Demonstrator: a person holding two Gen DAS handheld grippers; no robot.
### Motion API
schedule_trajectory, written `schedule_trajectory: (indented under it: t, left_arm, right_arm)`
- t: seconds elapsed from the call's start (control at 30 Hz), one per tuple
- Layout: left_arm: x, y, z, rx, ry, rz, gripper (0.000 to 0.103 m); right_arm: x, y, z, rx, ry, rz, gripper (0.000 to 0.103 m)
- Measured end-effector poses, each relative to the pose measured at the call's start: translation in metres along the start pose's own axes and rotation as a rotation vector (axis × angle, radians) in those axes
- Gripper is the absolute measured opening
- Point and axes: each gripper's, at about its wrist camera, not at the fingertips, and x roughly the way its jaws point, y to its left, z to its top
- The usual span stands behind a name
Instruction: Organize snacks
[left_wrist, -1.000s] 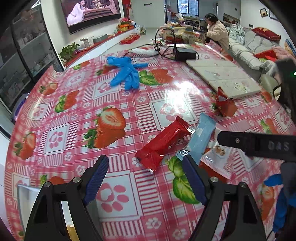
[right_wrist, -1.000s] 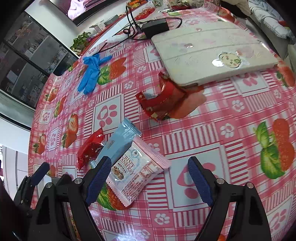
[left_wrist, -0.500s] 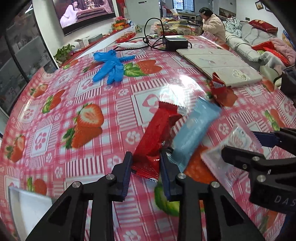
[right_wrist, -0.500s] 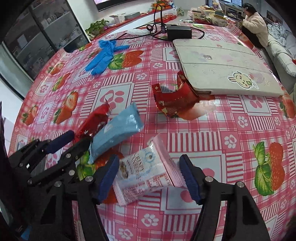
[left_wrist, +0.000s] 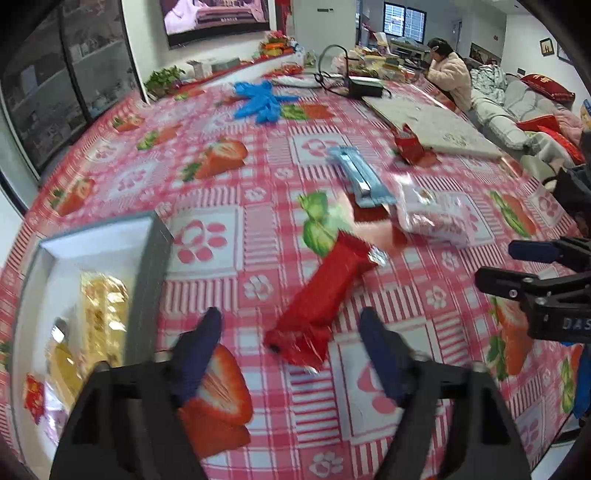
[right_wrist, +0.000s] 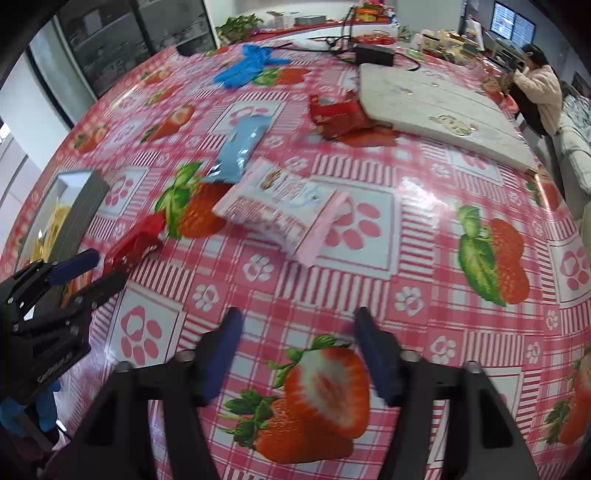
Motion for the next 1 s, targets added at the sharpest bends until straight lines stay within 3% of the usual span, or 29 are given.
schedule_trajectory:
  t: [0.07,0.2,0.27,0.4,0.47,0.5,0.53,0.57,0.67,0.8,0.83,0.9,0.93,0.97,1.0]
  left_arm:
    - [0.003,-0.002,0.008,0.010,-0.005,-0.011,0.082]
    - [0.020,-0.008,0.016,0.045,0.019,-0.024,0.083]
    - [0.028,-0.009,0.018,0.060,0.031,-0.032,0.083]
    - [0.040,-0.011,0.018,0.050,0.039,-0.063,0.082]
    - [0.040,-0.009,0.017,0.030,0.037,-0.071,0.070]
    - [0.038,-0.009,0.017,0.020,0.031,-0.059,0.063]
    - [0.036,-0.010,0.016,0.013,0.031,-0.056,0.046]
    - [0.033,-0.011,0.015,0.005,0.037,-0.047,0.034]
    - [0.023,-0.012,0.003,-0.040,0.063,-0.032,0.030]
    - [0.000,-0.021,-0.027,-0.079,0.077,-0.054,0.030]
    - [-0.006,-0.025,-0.035,-0.075,0.081,-0.064,0.034]
    - [-0.014,-0.027,-0.044,-0.069,0.087,-0.083,0.067]
    - [-0.017,-0.026,-0.047,-0.071,0.081,-0.081,0.089]
    - [-0.021,-0.023,-0.049,-0.075,0.057,-0.065,0.091]
    - [-0.024,-0.020,-0.050,-0.080,0.044,-0.049,0.091]
  right_arm:
    - [-0.005,0.002,0.009,-0.024,-0.040,0.002,0.078]
    - [0.000,0.019,0.036,-0.195,-0.106,-0.017,0.078]
    - [0.013,0.025,0.049,-0.253,-0.102,-0.026,0.078]
    - [0.036,0.026,0.065,-0.278,-0.079,0.039,0.078]
    - [0.046,0.022,0.066,-0.240,-0.040,0.075,0.076]
    - [0.043,0.021,0.063,-0.231,-0.057,0.058,0.065]
    - [0.042,0.021,0.061,-0.220,-0.063,0.028,0.059]
    - [0.040,0.019,0.059,-0.203,-0.065,0.016,0.046]
    - [0.030,0.007,0.046,-0.089,-0.050,0.009,0.042]
    - [0.010,-0.003,0.003,0.029,-0.019,-0.045,0.042]
    - [0.003,-0.004,-0.011,0.048,-0.009,-0.058,0.042]
    - [-0.009,-0.001,-0.038,0.067,-0.001,-0.064,0.044]
    - [-0.014,0.001,-0.050,0.072,0.003,-0.057,0.048]
    - [-0.018,0.002,-0.060,0.077,0.005,-0.047,0.069]
    - [-0.021,0.001,-0.066,0.080,0.003,-0.046,0.098]
